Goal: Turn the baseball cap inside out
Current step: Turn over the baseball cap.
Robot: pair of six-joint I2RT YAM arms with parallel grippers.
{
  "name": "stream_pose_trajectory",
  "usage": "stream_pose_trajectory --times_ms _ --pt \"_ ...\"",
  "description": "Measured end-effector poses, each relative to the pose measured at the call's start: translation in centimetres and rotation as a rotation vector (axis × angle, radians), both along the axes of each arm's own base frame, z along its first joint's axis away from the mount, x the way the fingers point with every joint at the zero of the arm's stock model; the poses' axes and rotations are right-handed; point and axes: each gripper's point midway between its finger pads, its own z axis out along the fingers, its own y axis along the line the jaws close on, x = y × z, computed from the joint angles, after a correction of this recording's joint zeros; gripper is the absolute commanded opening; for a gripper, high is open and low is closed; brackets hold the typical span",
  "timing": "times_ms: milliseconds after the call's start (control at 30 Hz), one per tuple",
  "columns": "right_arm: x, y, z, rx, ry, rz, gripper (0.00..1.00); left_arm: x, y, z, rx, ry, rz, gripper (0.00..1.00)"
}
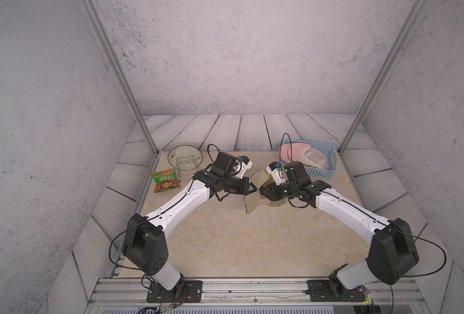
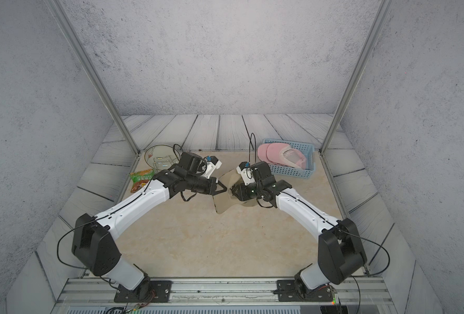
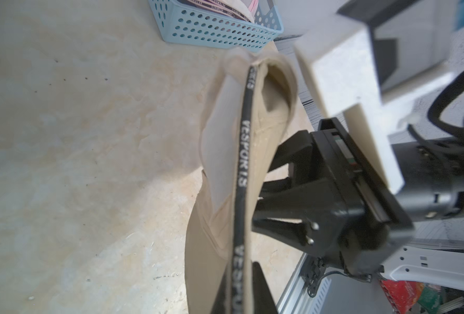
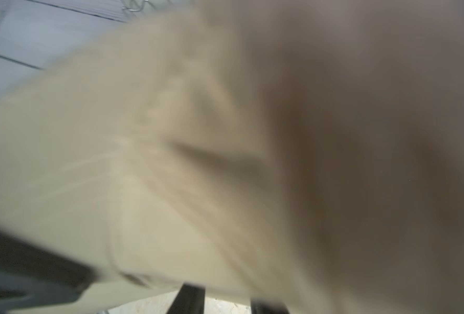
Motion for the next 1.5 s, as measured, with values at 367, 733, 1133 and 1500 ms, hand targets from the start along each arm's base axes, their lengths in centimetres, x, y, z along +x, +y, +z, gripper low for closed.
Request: stream_pose_trajectory --times_ms 367,733,1133,1500 --pt "2.3 -3.4 -3.5 -0.109 -0.027 -0.199 0.56 -2.5 -0.7 -0.2 -0.106 0.098 -0.069 0.00" --pt "2.6 -3.0 -5.3 0.027 0.037 -0.190 0.61 -2.5 -0.8 -1.0 -0.127 0.105 -0.070 0.00" --pt "1.1 -2.6 -10.8 0.023 0.199 -0.169 0.60 -0.5 0.4 -8.9 -0.038 0.207 0.075 0.00" --pt "1.6 -2.7 -14.3 -0.040 0.277 -0.199 0.60 0.4 0.6 -12.6 -0.039 0.281 0.118 0.00"
